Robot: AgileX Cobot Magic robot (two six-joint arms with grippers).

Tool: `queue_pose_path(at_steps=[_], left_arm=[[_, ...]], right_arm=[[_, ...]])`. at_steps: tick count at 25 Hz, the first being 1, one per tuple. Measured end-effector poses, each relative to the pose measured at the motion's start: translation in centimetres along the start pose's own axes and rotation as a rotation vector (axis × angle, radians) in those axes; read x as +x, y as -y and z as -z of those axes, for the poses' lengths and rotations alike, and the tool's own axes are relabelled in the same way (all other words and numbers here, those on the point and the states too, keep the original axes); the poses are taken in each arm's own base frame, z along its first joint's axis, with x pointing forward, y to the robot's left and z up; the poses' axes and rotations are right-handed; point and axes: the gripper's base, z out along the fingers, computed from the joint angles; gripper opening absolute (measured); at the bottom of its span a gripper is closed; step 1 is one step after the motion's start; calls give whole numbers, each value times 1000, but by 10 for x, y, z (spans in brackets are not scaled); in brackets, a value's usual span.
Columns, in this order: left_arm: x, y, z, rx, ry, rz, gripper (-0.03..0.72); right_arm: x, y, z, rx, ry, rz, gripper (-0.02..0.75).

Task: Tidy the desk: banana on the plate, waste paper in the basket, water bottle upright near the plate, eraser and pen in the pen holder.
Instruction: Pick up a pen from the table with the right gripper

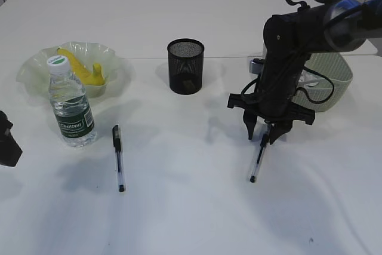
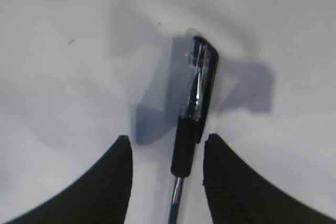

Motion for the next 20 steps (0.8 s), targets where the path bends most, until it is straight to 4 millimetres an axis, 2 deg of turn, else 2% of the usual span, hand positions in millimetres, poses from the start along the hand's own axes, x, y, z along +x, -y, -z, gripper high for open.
queue_pose_path(at_steps=[7, 20], left_arm=[[0, 0, 0, 0, 0, 0, 460], [0, 0, 0, 0, 3, 0, 460]], right_arm=[[-7, 8, 0, -11, 8, -31, 333], [-8, 8, -10, -12, 3, -34, 334]])
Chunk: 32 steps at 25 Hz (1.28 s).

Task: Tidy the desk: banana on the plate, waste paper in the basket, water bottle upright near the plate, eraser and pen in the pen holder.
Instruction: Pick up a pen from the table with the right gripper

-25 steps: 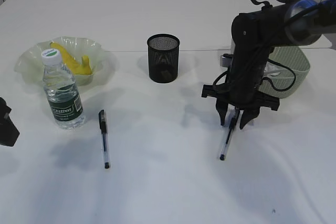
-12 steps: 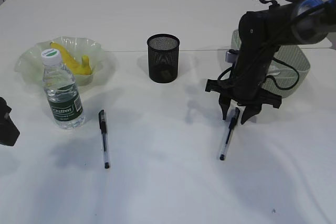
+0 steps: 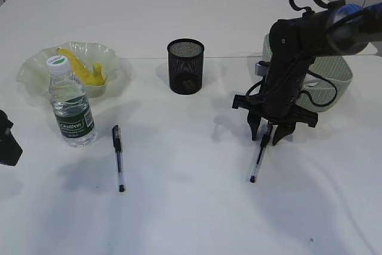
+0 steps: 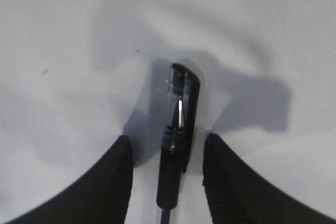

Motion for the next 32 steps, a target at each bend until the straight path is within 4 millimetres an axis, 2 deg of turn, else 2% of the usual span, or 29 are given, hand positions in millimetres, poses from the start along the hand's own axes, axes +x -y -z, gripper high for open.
queue_pose_path(at_steps=[4, 12, 16, 25, 28, 32], left_arm=[[0, 0, 0, 0, 2, 0, 460], [0, 0, 0, 0, 2, 0, 460], [0, 0, 0, 0, 2, 0, 460], [0, 0, 0, 0, 2, 0, 460], [0, 0, 0, 0, 2, 0, 460], [0, 0, 0, 0, 2, 0, 460]], right_arm=[[0, 0, -1, 2, -2, 0, 316], [0, 0, -1, 1, -1, 0, 117], [0, 0, -1, 0, 0, 15, 64], [0, -1, 2, -7, 4, 122, 59], [-2, -2, 15, -28, 41, 159, 56], [-8, -6, 44, -87, 143, 185, 53]])
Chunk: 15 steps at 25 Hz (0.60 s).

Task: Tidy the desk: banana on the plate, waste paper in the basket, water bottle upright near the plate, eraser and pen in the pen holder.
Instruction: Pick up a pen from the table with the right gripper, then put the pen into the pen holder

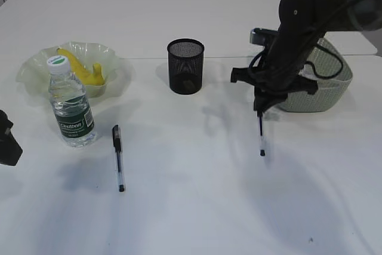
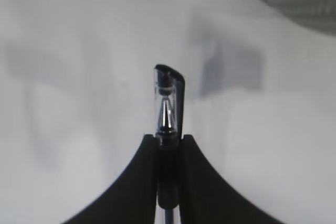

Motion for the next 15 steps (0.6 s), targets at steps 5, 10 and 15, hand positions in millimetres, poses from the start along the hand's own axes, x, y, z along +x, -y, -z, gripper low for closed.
queue_pose_path(at_steps=[5, 10, 15], left_arm=[[0, 0, 0, 0, 0, 0, 460], [0, 0, 0, 0, 0, 0, 460], [0, 0, 0, 0, 0, 0, 460]], right_arm=[[-22, -11, 33, -62, 150, 78, 53], [-45, -22, 59, -124, 319, 124, 53], [-61, -33, 75, -209, 499, 189, 51]])
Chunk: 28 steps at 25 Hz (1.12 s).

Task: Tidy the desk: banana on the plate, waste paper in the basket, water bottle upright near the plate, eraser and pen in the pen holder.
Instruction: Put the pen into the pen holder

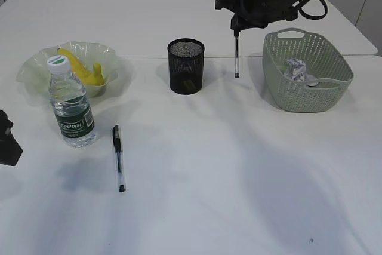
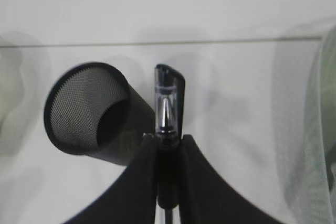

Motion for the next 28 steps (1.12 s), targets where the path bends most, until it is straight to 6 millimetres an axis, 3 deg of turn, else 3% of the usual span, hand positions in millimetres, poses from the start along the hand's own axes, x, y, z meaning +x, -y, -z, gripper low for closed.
queue_pose_path(at_steps=[7, 17, 23, 28], left_arm=[[0, 0, 0, 0, 2, 0, 460], [0, 0, 0, 0, 2, 0, 460], [0, 0, 0, 0, 3, 0, 460], [0, 0, 0, 0, 3, 0, 460]], right_arm=[[-12, -9, -10, -108, 174, 50, 50], [-17, -17, -42, -231, 275, 62, 50], [-33, -27, -48, -312, 376, 118, 50], [-33, -28, -59, -336, 414, 161, 50]])
